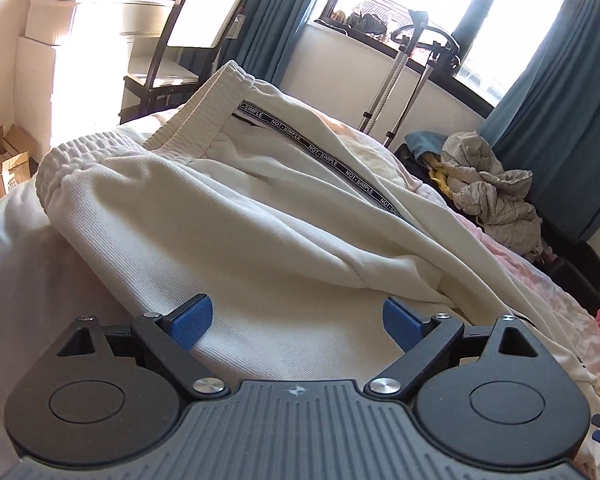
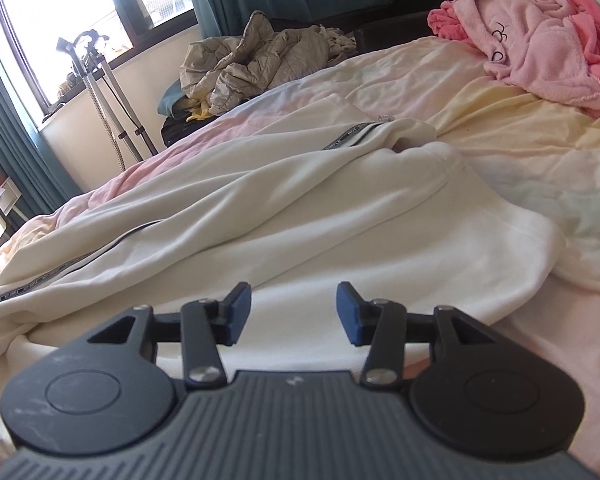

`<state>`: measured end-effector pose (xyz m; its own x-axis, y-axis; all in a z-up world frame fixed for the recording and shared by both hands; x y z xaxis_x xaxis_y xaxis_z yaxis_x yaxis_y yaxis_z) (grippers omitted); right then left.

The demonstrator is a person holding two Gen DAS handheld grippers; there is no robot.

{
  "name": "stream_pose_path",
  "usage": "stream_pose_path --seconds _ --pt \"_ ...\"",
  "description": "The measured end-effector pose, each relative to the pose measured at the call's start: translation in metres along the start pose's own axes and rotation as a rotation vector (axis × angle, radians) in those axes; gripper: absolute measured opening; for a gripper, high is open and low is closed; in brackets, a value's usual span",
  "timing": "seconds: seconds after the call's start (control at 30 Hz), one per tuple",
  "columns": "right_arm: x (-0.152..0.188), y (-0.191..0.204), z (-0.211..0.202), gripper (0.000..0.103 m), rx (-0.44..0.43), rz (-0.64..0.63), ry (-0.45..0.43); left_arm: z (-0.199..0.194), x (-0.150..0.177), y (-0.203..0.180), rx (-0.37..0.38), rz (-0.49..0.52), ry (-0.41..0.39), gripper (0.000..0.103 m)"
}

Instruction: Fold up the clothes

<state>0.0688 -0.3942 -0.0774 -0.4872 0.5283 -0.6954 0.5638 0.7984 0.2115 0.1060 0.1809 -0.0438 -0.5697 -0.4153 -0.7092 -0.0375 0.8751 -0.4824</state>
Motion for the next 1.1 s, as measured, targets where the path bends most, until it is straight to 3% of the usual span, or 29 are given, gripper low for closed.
stream_pose_path --seconds 0.33,0.47,0.67,0.77,0.87,1.0,1.1 --pt "0.002 -0.019 0.012 0.054 0.035 0.154 0.059 -0.016 -0.006 0.03 0.059 -0.234 -0.066 0.094" --pt "-0.001 -0.027 0.009 0.056 0.126 0.151 0.01 -0.022 -0.007 0.039 0.075 -0.298 -0.094 0.094" --pt "-0.004 -0.053 0.009 0.072 0.279 0.208 -0.068 -0.027 -0.008 0.045 0.08 -0.337 -0.112 0.094" --pt "-0.001 -0.08 0.015 0.089 0.361 0.308 -0.059 -0.029 -0.008 0.046 0.079 -0.344 -0.116 0.094" --pt "0.009 -0.107 0.023 0.09 0.396 0.442 -0.01 -0.03 -0.008 0.047 0.082 -0.354 -0.12 0.094" --pt "0.017 -0.122 0.032 0.091 0.327 0.561 0.031 -0.031 -0.008 0.05 0.087 -0.369 -0.123 0.094" --pt "0.013 -0.107 0.037 0.092 0.22 0.523 0.053 -0.032 -0.007 0.052 0.091 -0.38 -0.125 0.094"
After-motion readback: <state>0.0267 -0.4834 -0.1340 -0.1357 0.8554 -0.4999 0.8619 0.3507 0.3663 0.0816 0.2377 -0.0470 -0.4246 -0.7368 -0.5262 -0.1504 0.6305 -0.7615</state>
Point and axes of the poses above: each gripper's, at about its wrist camera, not at the fingertips, and z roughly the way its jaws point, y to its left, x to its underside, the point moved 4 cm from there along z, roughly the way its jaws point, and after that the axes turned 9 degrees about x, right-handed, at the moved point
